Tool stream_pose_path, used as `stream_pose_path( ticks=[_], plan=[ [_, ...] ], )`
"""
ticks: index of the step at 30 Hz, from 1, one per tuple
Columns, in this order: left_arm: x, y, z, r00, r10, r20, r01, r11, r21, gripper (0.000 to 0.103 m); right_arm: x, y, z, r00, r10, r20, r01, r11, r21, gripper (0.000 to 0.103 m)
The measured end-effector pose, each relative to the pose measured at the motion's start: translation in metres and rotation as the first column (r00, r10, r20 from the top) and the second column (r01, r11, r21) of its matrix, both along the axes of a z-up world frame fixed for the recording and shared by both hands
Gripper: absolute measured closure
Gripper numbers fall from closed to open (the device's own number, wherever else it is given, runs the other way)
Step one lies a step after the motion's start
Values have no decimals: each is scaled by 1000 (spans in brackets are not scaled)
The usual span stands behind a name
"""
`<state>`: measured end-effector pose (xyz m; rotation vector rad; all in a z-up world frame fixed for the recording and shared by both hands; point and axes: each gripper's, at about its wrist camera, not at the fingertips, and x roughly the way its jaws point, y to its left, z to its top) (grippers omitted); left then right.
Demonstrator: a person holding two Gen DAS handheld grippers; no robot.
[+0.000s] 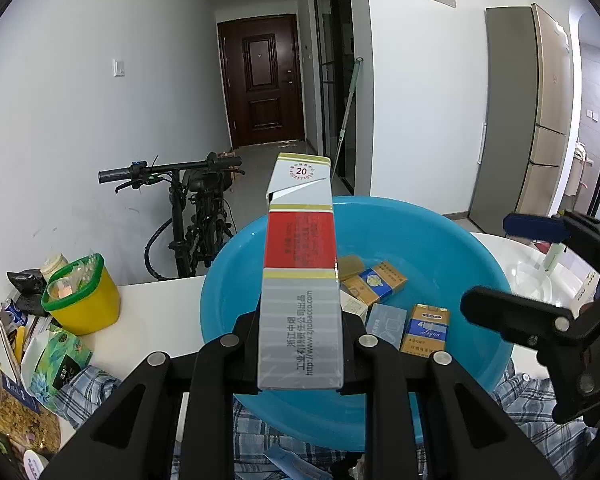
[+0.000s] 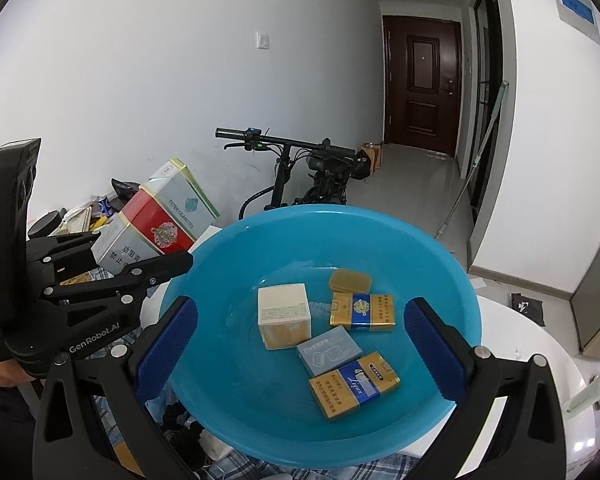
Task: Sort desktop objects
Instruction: 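Lower the red-white carton into the basin and open the left tool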
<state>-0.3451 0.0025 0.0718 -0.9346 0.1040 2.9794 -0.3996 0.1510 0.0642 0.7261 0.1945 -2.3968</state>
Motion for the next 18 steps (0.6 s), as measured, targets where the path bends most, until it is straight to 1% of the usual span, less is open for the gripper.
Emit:
stream_pose_path(
  ticks=[7, 16, 17, 18],
  plan=[
    [1, 2, 0, 1000, -7, -2, 7, 1000, -4, 79, 2, 0, 2, 1000, 9, -6, -9, 1000, 10, 0],
    [0, 8, -3, 1000, -21, 7, 21, 1000, -9, 79, 0, -1, 0, 1000, 14, 11, -14, 1000, 23, 0],
    [0, 8, -3, 1000, -22, 9, 22, 1000, -12, 79, 0, -1, -1, 1000, 15, 11, -15, 1000, 24, 0],
    [0, 9, -4, 1000, -21, 13, 21, 1000, -18, 75, 0, -1, -1, 1000, 15, 12, -15, 1000, 26, 0]
  ],
)
